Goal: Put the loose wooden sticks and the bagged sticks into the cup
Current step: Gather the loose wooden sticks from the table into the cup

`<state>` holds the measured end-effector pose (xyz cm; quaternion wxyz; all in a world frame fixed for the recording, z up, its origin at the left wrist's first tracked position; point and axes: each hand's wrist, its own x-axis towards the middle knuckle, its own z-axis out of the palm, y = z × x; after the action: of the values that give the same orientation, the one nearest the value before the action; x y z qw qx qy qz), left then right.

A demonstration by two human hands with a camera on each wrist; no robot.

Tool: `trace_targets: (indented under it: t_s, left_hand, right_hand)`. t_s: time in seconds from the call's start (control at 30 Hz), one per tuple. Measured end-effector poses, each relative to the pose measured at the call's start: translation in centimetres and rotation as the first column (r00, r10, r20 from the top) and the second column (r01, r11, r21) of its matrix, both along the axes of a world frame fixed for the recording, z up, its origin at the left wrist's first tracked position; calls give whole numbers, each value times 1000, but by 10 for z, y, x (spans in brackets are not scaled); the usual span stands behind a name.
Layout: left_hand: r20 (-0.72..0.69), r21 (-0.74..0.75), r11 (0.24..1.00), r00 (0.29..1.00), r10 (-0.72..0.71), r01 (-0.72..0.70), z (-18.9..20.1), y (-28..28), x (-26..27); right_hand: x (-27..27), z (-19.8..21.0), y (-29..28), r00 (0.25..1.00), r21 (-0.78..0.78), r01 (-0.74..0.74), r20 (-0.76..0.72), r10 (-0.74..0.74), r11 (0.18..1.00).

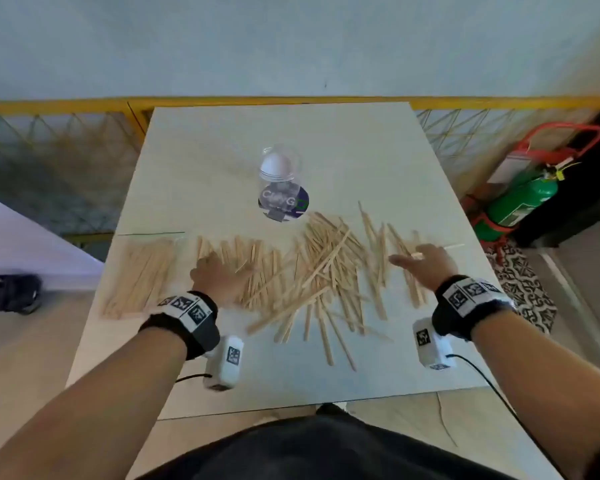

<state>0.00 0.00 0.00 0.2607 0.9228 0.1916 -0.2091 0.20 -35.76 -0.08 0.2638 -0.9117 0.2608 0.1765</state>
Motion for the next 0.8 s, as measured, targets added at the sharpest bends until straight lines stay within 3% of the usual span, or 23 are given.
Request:
trace_targets:
  t_s: [0.1, 0.2, 0.37, 0.57, 0.7, 0.8]
  left_hand:
    - [-16, 122, 968, 975, 222, -218, -12, -20, 15]
    - [8, 184, 924, 940, 341, -337, -15, -34, 27]
    - [-32, 119, 957, 962, 269, -264, -15, -69, 34]
    - [-158, 56, 998, 988, -1, 10, -11, -117, 23]
    - [-173, -52, 994, 979, -107, 99, -13, -123, 28]
    - [-137, -148, 973, 970, -199, 178, -18, -130, 31]
  right_hand:
    - [27, -7, -26, 935, -104, 319, -126, -330, 942]
    - [45, -14, -30, 905, -116, 368, -182, -384, 922]
    - [54, -12, 6, 986, -60, 103, -128, -109, 993]
    - [44, -21, 58, 974, 157, -193, -88, 208, 969]
    - [43, -19, 87, 959, 324, -253, -43, 282, 912]
    - [43, -16, 99, 970, 369, -219, -17, 242, 903]
